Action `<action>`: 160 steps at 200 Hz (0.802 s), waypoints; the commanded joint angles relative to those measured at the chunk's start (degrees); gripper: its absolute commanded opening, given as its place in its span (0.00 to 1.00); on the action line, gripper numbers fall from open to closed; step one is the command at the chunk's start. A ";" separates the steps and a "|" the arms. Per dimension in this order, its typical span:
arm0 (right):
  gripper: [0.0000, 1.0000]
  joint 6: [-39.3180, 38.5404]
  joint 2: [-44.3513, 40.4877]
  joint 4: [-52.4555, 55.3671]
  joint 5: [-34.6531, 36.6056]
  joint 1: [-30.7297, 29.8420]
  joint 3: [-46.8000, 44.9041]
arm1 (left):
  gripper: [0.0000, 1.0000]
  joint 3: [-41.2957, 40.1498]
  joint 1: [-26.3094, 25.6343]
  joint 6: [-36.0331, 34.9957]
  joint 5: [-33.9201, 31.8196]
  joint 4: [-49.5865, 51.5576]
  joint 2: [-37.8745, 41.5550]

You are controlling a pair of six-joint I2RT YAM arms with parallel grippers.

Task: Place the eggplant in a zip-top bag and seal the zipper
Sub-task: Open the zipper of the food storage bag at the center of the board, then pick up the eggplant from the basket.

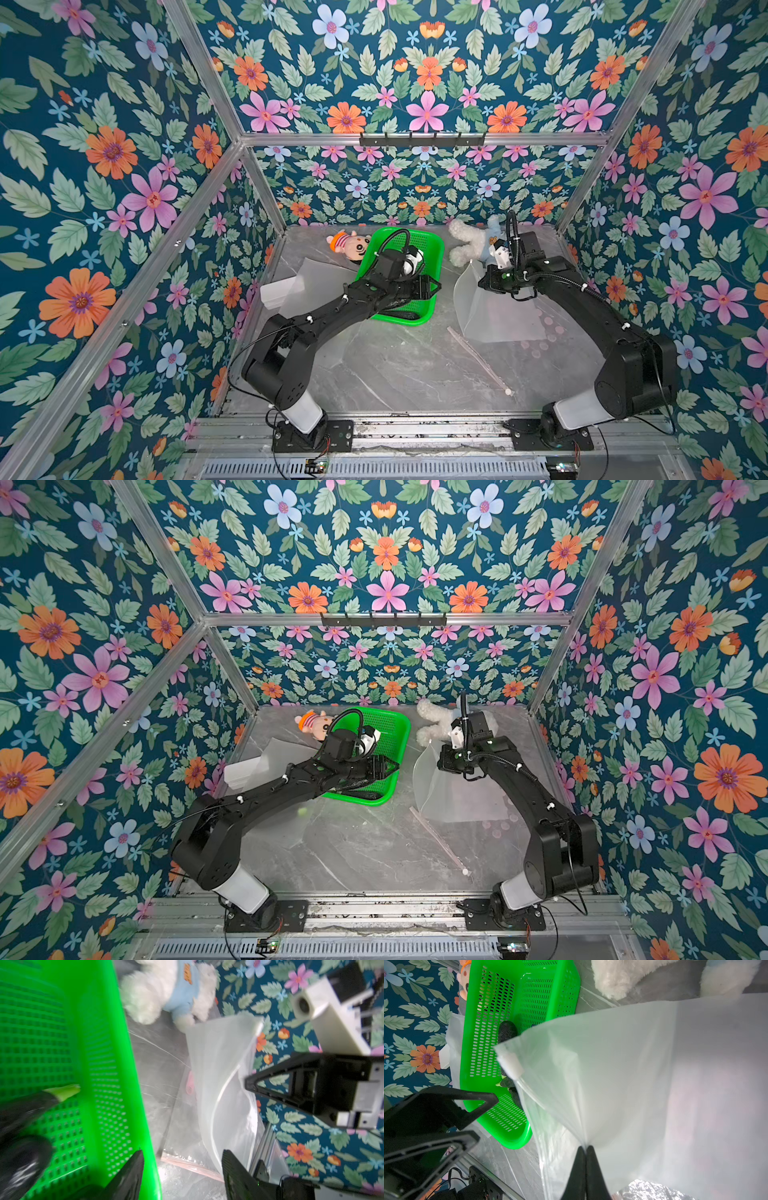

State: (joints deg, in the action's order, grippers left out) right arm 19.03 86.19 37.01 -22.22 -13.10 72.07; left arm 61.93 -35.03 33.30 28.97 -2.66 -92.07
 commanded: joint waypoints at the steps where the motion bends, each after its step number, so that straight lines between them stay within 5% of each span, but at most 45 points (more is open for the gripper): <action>1: 0.00 -0.24 0.25 -1.13 0.07 0.07 0.08 | 0.64 -0.42 1.52 2.82 -5.58 1.02 1.87; 52: 0.00 -0.61 0.40 -0.96 -0.11 0.08 -0.12 | 0.68 2.06 4.21 9.73 -23.89 5.46 0.89; 131: 0.00 0.11 -0.41 -2.59 -0.19 0.04 -2.97 | 0.71 21.99 4.88 17.71 -37.62 23.58 -14.35; 160: 0.00 0.83 -0.24 -4.13 -0.70 0.04 -4.45 | 0.71 22.15 5.06 21.55 -42.14 25.37 -15.82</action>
State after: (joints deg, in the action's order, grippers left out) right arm 19.05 86.06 34.48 -22.24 -13.06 68.38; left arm 83.81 -30.22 49.95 -6.31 17.06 -107.18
